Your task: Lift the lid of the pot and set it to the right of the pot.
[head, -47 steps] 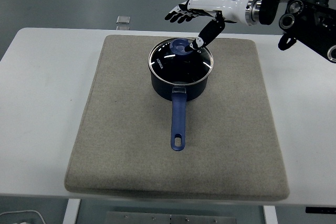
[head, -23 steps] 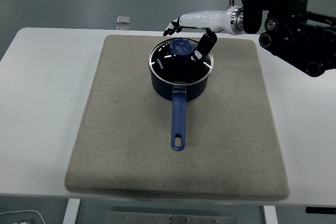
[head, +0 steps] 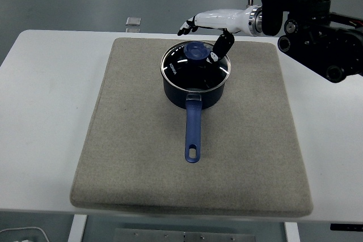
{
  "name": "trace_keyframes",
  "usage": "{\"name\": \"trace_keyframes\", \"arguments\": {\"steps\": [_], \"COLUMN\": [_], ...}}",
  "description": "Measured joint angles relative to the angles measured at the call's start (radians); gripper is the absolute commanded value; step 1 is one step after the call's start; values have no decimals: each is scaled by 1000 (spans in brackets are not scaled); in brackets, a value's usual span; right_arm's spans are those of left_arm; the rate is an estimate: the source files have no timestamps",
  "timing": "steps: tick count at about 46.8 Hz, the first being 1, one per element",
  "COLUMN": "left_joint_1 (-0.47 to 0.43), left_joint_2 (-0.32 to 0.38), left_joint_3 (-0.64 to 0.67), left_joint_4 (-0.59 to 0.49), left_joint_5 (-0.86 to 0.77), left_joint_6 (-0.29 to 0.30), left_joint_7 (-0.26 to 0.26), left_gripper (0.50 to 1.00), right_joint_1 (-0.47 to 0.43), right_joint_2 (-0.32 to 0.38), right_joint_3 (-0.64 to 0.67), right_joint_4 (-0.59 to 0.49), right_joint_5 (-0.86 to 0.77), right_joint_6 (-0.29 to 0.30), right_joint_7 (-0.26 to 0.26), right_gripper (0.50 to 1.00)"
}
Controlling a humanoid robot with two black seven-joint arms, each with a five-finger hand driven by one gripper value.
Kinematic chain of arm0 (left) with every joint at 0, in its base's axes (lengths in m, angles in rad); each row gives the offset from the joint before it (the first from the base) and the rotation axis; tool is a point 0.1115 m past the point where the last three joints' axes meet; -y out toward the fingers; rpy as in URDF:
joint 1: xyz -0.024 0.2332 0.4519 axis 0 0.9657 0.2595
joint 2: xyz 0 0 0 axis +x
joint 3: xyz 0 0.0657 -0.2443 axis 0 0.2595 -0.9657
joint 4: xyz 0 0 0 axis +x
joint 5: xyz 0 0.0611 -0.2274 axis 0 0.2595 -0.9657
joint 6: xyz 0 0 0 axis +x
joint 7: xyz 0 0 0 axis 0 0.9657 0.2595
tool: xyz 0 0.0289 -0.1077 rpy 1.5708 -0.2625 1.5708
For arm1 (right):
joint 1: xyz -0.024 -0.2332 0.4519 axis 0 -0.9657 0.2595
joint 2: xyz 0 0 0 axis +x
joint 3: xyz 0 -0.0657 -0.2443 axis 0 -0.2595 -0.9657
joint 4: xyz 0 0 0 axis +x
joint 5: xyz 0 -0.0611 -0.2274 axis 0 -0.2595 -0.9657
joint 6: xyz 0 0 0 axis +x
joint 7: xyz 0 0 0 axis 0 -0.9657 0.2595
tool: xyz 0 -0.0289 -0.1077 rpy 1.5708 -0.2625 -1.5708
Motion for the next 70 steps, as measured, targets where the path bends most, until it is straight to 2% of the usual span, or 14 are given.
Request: {"name": "trace_keyframes", "arguments": {"steps": [18,26,31,56,60,63,70], "left_joint_1": [0,0,0,0,0,0,0], "left_joint_2": [0,0,0,0,0,0,0], "left_joint_3": [0,0,0,0,0,0,0], "left_joint_4": [0,0,0,0,0,0,0], "left_joint_5": [0,0,0,0,0,0,0], "left_joint_6": [0,0,0,0,0,0,0], "left_joint_7": [0,0,0,0,0,0,0], "left_gripper": [1000,1000,1000,1000,1000,1000,1000], "right_joint_1": [-13,-26,-28,-20,-20,-19,-19], "right_joint_2": [5,16,18,18,18,18,17], "right_joint_3": [0,-1,-1,-2,-2,-2,-2], "right_joint_4": [-5,-5,-8,-18,-17,-17,-17], "right_joint_5": [-2,-3,-4,-5,-5,-5,-5], "right_joint_6": [-2,-2,-2,3,5,7,11], "right_joint_7": [0,0,-2,-2,-2,-2,-1], "right_gripper": [866,797,770,768,754,725,723]}}
